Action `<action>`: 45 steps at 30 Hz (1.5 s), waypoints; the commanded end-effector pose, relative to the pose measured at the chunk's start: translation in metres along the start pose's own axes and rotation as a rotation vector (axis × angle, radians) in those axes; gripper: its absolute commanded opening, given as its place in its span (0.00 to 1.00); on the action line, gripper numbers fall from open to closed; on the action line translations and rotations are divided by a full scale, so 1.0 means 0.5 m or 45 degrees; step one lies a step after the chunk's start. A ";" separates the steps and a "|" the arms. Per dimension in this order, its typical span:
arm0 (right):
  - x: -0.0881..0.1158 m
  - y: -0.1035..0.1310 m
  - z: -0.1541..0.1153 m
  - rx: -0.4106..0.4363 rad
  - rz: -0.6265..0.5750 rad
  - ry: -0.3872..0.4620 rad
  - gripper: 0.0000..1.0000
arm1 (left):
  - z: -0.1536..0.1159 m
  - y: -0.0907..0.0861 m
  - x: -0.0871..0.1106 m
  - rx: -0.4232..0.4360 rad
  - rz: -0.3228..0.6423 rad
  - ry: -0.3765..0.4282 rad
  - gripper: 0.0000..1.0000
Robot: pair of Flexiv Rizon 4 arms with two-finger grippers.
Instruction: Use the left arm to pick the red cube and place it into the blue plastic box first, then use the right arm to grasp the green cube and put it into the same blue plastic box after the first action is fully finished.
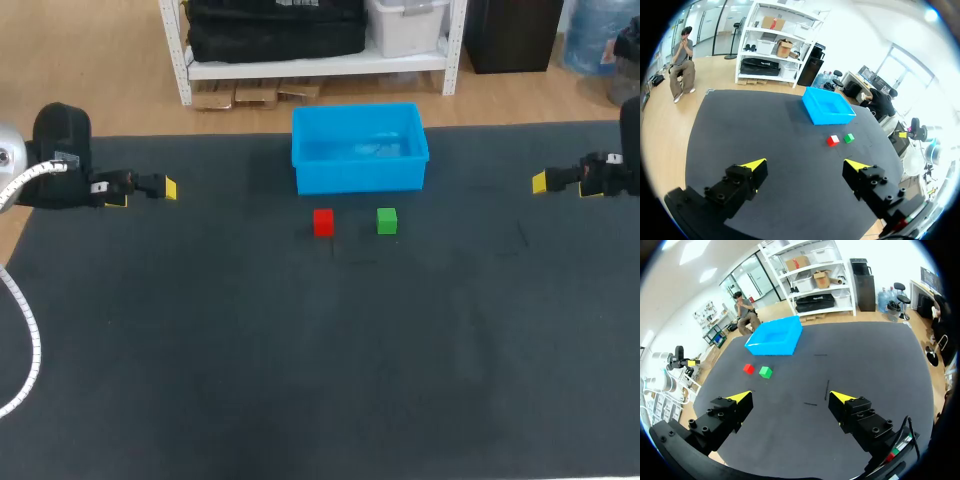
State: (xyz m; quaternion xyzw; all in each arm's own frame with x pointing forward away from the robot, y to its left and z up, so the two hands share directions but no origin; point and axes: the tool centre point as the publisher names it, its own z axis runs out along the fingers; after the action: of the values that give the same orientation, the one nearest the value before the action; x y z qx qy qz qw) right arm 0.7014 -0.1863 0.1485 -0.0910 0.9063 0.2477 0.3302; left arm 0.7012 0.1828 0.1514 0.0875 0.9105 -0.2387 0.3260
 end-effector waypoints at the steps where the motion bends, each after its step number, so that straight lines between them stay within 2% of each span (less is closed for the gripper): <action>1: 0.000 0.000 0.000 0.001 0.000 0.000 1.00 | 0.000 0.002 0.001 0.005 0.001 -0.005 1.00; 11: 0.000 0.000 0.000 0.001 0.000 0.000 1.00 | 0.000 0.002 0.002 -0.009 -0.006 -0.004 1.00; 24: 0.000 0.000 0.000 0.001 0.000 0.000 1.00 | 0.013 -0.004 -0.010 -0.064 -0.012 0.054 1.00; 36: 0.000 0.000 0.000 0.001 0.000 0.000 1.00 | 0.045 -0.029 -0.046 -0.164 -0.028 0.172 1.00; 45: 0.000 0.000 0.000 0.001 0.000 0.000 1.00 | 0.077 -0.053 -0.071 -0.224 0.025 0.273 1.00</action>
State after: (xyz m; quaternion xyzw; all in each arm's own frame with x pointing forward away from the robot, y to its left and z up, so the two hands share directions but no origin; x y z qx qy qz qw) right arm 0.7014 -0.1863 0.1485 -0.0910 0.9063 0.2478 0.3302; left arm 0.7295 0.1503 0.1569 0.0990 0.9386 -0.1956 0.2664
